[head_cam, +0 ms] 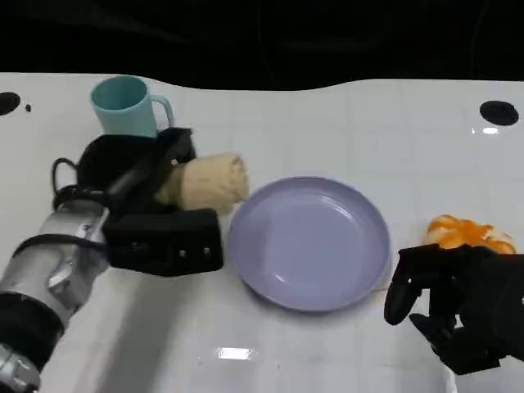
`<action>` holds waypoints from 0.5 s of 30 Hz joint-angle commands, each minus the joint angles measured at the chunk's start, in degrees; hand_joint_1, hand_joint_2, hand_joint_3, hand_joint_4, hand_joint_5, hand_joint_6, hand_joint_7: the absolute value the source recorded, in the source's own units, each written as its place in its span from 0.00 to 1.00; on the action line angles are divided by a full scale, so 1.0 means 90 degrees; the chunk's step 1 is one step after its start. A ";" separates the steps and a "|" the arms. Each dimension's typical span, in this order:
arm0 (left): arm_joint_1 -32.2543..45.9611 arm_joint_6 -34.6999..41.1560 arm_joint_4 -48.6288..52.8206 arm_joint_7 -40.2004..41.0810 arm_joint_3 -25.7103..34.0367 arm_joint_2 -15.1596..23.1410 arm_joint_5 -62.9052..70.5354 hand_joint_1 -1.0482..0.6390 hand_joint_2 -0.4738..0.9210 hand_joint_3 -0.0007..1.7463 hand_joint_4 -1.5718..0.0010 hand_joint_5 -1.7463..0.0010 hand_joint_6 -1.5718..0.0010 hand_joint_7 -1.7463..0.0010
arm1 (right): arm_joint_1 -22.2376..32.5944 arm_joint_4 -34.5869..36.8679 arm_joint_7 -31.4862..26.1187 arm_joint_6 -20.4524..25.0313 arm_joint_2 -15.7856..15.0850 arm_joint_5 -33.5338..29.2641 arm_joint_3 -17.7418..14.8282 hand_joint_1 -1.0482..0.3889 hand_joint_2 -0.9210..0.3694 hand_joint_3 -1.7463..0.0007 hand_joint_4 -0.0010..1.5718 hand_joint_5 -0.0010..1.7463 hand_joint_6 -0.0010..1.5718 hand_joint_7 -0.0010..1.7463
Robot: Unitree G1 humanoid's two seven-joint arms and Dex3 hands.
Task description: Grasp the towel on the left side of the plate with the left hand and place it into the plate.
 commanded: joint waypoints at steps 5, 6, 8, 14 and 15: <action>0.0159 0.0669 -0.1356 -0.0732 -0.0109 -0.0615 0.0104 0.49 0.74 0.49 0.43 0.00 0.65 0.01 | 0.0053 -0.0084 0.0027 0.0007 -0.0094 0.0054 -0.0061 0.74 0.26 0.40 0.45 0.97 0.44 0.81; 0.0139 0.0755 -0.1418 -0.0796 -0.0162 -0.0713 0.0157 0.49 0.74 0.49 0.43 0.00 0.65 0.00 | 0.0051 -0.0087 0.0026 0.0014 -0.0098 0.0046 -0.0052 0.73 0.26 0.40 0.45 0.97 0.44 0.81; 0.0089 0.0925 -0.1510 -0.0948 -0.0267 -0.0888 0.0250 0.49 0.73 0.51 0.44 0.00 0.64 0.00 | 0.0045 -0.0084 0.0038 -0.0007 -0.0115 0.0042 -0.0041 0.73 0.26 0.40 0.45 0.97 0.44 0.81; -0.0057 0.1050 -0.1316 -0.0960 -0.0568 -0.1384 0.0475 0.50 0.71 0.54 0.44 0.00 0.53 0.27 | 0.0030 -0.0099 0.0042 0.0055 -0.0118 0.0062 -0.0041 0.74 0.26 0.40 0.45 0.96 0.43 0.81; -0.0081 0.1105 -0.1280 -0.0997 -0.0614 -0.1444 0.0529 0.50 0.72 0.51 0.44 0.00 0.50 0.38 | 0.0031 -0.0094 0.0040 0.0027 -0.0115 0.0066 -0.0037 0.74 0.26 0.40 0.45 0.96 0.43 0.81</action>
